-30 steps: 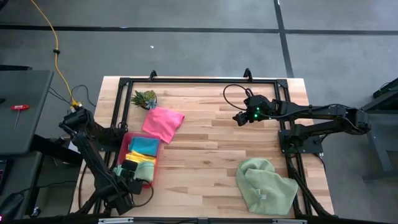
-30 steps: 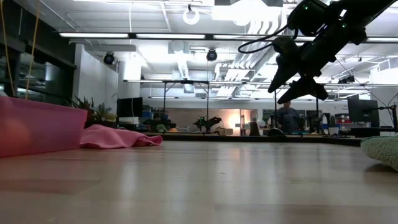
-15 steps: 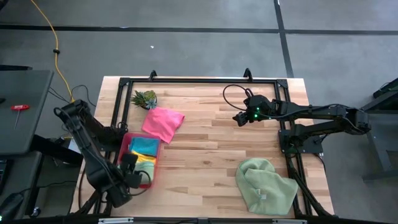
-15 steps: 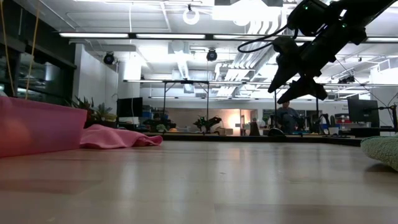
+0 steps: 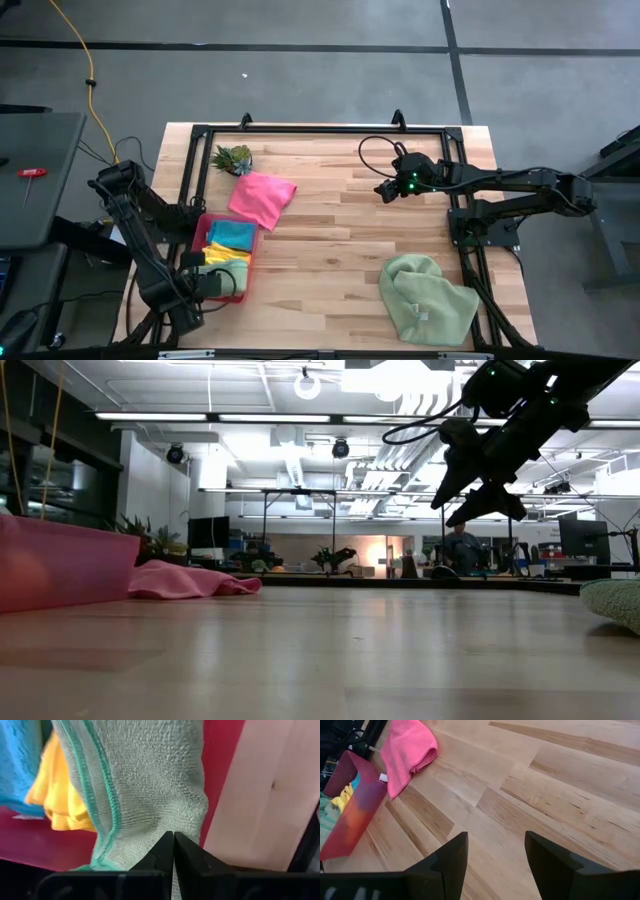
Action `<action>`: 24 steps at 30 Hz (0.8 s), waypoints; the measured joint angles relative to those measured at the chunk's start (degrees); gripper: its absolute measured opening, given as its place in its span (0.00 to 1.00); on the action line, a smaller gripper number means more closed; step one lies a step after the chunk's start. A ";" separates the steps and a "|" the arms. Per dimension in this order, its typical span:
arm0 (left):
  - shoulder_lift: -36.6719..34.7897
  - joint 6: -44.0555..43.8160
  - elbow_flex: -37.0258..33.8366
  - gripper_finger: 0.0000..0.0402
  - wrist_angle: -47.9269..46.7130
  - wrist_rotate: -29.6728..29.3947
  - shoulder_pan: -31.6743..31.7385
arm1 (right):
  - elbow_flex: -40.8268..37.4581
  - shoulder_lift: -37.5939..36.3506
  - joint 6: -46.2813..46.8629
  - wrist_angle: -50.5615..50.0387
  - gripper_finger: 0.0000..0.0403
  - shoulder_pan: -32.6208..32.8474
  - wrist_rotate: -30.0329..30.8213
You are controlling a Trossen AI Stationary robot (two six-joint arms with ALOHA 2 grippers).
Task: Fold microfiber towels
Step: Put the top green microfiber towel into the red bin
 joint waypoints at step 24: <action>-3.03 8.53 -6.27 0.00 -6.23 -13.54 10.55 | 0.00 0.00 0.07 0.02 0.47 0.02 -1.30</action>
